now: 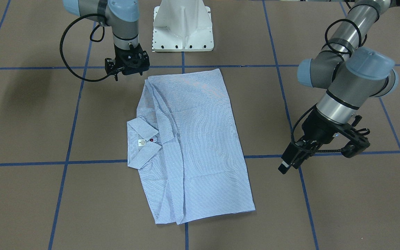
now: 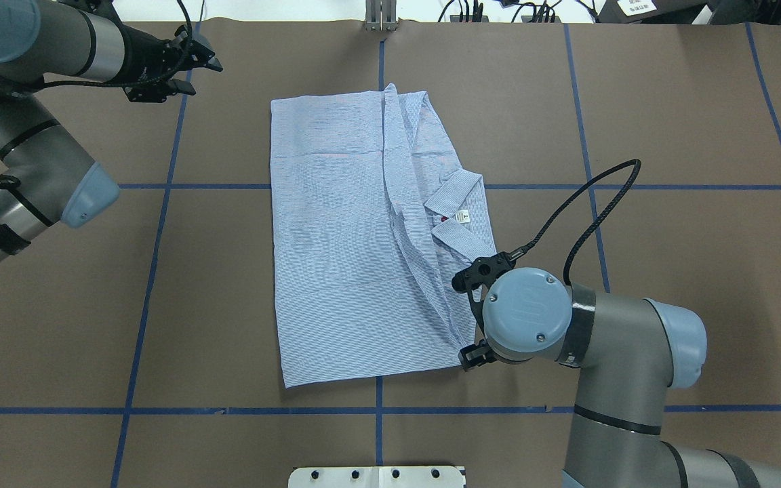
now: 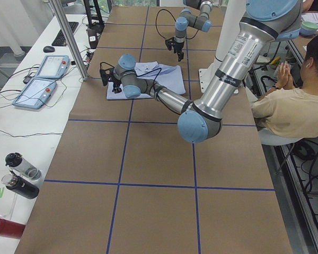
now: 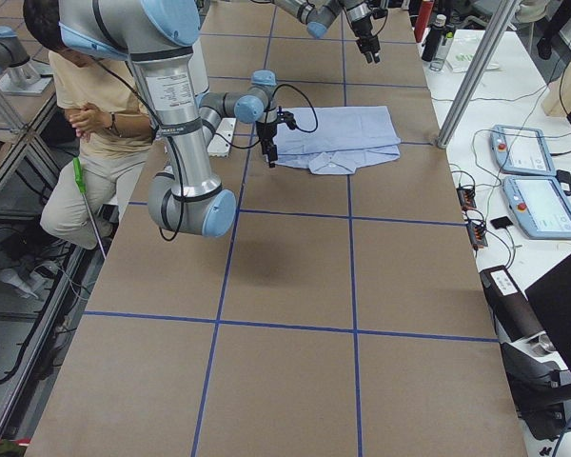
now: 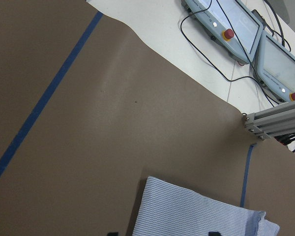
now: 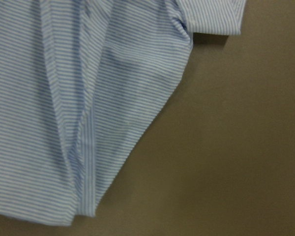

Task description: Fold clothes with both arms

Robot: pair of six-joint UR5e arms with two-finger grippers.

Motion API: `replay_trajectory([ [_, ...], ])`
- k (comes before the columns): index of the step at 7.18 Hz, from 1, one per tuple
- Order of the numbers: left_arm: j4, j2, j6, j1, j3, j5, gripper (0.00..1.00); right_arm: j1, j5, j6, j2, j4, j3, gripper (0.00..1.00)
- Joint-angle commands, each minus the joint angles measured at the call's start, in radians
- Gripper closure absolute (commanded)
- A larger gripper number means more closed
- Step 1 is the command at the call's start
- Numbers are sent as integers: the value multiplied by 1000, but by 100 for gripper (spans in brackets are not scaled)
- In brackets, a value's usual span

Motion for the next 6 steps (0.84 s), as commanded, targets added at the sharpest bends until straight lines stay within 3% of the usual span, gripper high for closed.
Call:
replay_trajectory([
  [1, 38, 6, -1, -1, -43, -2, 32, 11, -4, 2, 112, -14, -82, 0],
  [3, 41, 32, 7, -3, -62, -27, 32, 16, -20, 5, 193, 70, -235, 0],
  [6, 43, 45, 7, -11, -82, -37, 32, 48, -21, -8, 194, 115, -300, 0],
])
